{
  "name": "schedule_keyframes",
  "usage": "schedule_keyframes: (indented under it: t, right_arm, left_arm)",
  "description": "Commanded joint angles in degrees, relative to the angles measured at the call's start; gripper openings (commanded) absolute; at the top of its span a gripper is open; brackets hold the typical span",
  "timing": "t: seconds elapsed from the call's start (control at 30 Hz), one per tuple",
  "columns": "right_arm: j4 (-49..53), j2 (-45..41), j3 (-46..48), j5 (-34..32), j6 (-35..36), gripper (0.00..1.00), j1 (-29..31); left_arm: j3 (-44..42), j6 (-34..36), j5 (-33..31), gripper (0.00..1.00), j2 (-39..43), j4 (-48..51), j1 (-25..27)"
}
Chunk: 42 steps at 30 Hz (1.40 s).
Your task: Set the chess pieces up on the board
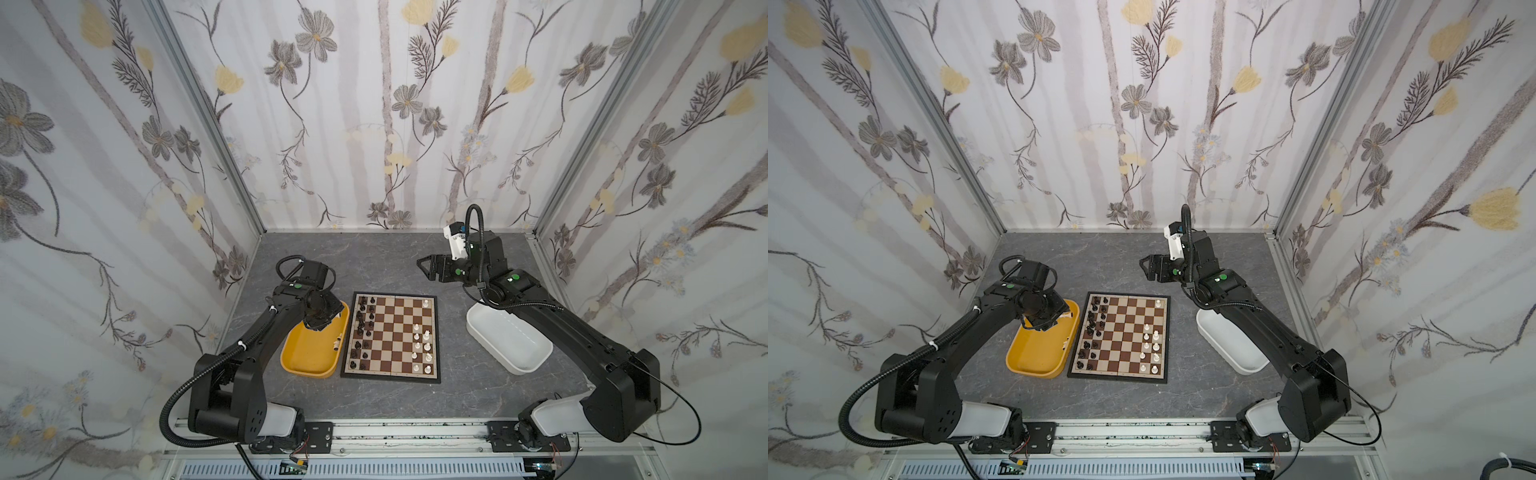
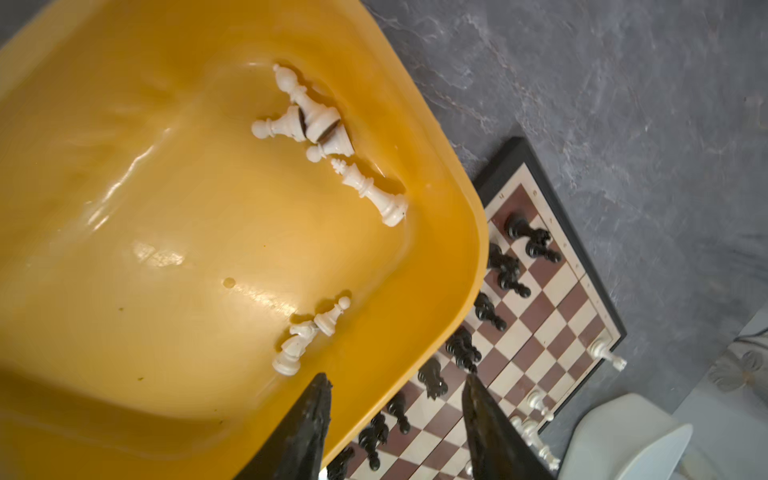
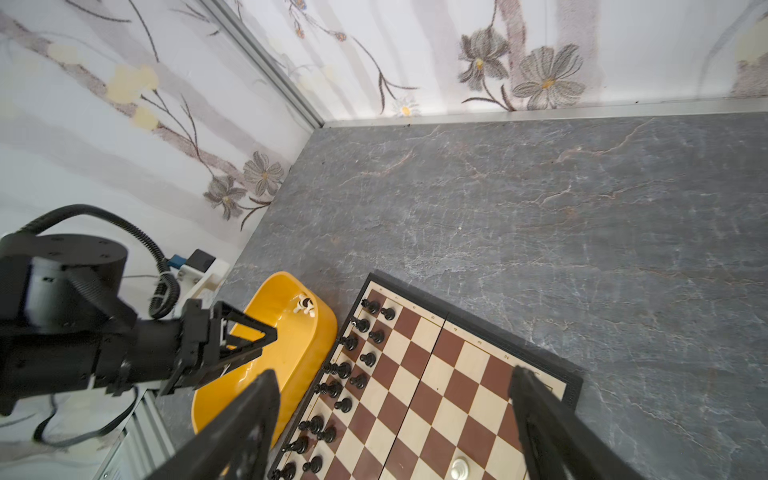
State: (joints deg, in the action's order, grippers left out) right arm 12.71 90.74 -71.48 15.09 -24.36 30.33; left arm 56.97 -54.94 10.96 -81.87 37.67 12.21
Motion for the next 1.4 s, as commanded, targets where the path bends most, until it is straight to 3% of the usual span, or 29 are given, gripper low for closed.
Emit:
schedule_keyframes:
  t: [0.0, 0.4, 0.87, 1.23, 1.37]
  right_arm:
    - [-1.8, 0.4, -0.7, 2.0, 1.0, 0.86, 0.7]
    - [-0.7, -0.4, -0.1, 1.7, 2.1, 0.86, 0.2]
    - [-0.8, -0.4, 0.3, 2.3, 1.9, 0.85, -0.7]
    - [-1.5, -0.7, 1.4, 3.1, 1.4, 0.84, -1.4]
    - [-1.9, -0.6, 1.7, 3.5, 1.2, 0.83, -1.5]
  left_arm:
    - [-0.3, -11.0, -0.8, 0.47, -2.4, -7.4, -0.2]
    - [2.0, -19.0, -2.0, 0.37, -13.2, -11.0, 0.0]
    - [4.7, -17.6, -3.3, 0.34, -20.7, -8.9, -0.1]
    - [5.2, -13.8, -5.1, 0.31, -19.5, -7.8, -0.2]
    - [4.8, -13.4, -5.5, 0.25, -19.0, -7.9, -0.8]
